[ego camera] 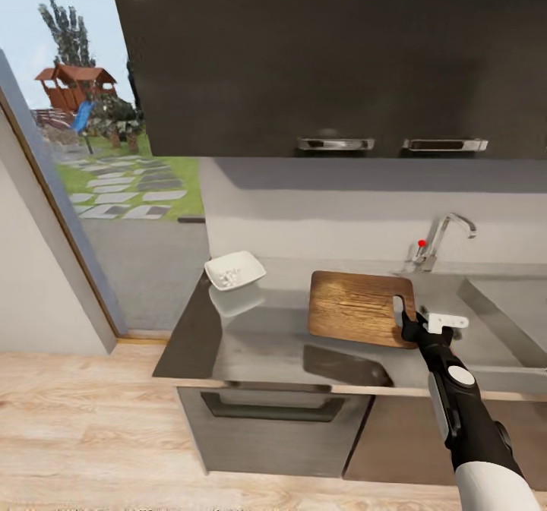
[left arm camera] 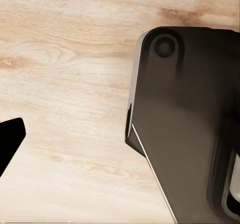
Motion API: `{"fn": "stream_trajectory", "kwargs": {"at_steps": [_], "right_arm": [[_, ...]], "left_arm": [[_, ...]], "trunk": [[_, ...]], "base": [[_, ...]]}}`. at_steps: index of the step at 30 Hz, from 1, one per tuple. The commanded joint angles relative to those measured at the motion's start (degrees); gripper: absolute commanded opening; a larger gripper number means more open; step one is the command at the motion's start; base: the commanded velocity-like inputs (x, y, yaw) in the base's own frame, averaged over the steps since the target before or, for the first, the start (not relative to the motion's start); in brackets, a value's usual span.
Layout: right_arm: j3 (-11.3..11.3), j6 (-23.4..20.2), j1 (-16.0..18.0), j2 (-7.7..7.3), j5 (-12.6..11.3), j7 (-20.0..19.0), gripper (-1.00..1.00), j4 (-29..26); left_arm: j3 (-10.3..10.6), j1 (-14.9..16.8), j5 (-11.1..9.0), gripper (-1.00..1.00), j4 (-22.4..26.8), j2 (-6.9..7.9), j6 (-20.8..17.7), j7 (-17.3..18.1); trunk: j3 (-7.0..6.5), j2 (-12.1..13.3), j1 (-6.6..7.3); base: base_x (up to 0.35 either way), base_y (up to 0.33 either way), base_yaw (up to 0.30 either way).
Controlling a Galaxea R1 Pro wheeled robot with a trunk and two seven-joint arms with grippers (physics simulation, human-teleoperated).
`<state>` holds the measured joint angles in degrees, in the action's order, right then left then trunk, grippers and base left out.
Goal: In the kitchen, take the Vidalia onion out of the sink, dice it on the chopping board with the paring knife, put the diced onion into the bowl on the countertop, then place both the paring knife and the chopping board into the sink.
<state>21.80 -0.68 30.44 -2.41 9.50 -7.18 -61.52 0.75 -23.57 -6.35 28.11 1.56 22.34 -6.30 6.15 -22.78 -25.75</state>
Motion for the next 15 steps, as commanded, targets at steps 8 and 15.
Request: {"fn": "stream_trajectory", "kwargs": {"at_steps": [8,15], "right_arm": [[0.17,-0.11,0.05,0.04,0.52,-0.37,-1.00,-0.09],[0.04,-0.11,0.05,0.04,0.52,-0.37,-1.00,-0.09]], "left_arm": [[0.13,-0.01,-0.51,1.00,0.11,0.02,0.08,-0.03],[0.12,-0.02,-0.51,1.00,0.11,0.02,0.08,-0.03]], "trunk": [[0.68,-0.14,-0.03],[1.19,-0.14,-0.03]], "base": [[0.000,-0.304,0.120],[0.056,-0.241,0.129]]}}
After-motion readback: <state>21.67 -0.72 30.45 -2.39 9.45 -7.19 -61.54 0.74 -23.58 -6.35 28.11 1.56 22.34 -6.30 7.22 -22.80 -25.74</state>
